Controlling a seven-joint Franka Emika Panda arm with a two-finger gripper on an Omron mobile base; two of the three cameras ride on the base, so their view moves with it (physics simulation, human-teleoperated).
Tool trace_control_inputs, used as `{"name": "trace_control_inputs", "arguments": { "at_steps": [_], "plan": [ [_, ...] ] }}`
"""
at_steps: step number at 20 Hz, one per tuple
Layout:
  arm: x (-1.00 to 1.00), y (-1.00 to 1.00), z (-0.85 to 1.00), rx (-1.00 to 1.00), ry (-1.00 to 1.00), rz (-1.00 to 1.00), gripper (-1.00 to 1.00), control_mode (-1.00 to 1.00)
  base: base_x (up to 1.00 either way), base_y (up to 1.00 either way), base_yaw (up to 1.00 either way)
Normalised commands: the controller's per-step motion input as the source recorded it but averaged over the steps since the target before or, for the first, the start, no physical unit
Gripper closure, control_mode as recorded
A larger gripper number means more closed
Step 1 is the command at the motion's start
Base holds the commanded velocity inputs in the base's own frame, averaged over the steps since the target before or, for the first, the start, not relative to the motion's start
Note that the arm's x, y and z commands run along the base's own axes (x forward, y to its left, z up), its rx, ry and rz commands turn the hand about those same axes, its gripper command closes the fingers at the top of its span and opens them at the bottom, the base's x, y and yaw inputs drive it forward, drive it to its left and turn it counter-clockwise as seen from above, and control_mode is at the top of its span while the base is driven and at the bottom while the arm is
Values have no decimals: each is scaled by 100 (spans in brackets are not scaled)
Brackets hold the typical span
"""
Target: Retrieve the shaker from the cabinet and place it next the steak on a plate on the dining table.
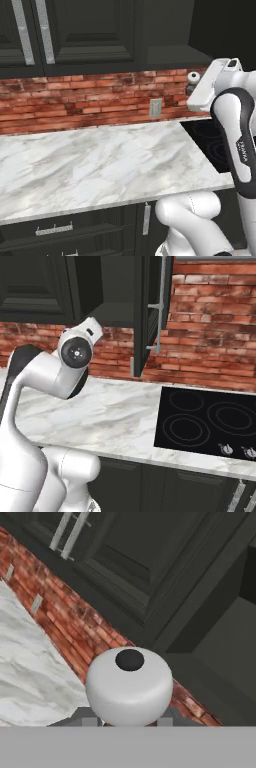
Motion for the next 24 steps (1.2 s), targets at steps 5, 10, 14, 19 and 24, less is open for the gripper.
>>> {"name": "trace_control_inputs", "arguments": {
  "at_steps": [5,10,14,19,24],
  "plan": [
    [-100,0,0,0,0,0,100,-100,0,0,0],
    [-82,0,0,0,0,0,100,-100,0,0,0],
    [-80,0,0,0,0,0,100,-100,0,0,0],
    [-15,0,0,0,0,0,100,100,-65,0,0],
    [0,0,0,0,0,0,100,100,-91,0,3]
  ]
}}
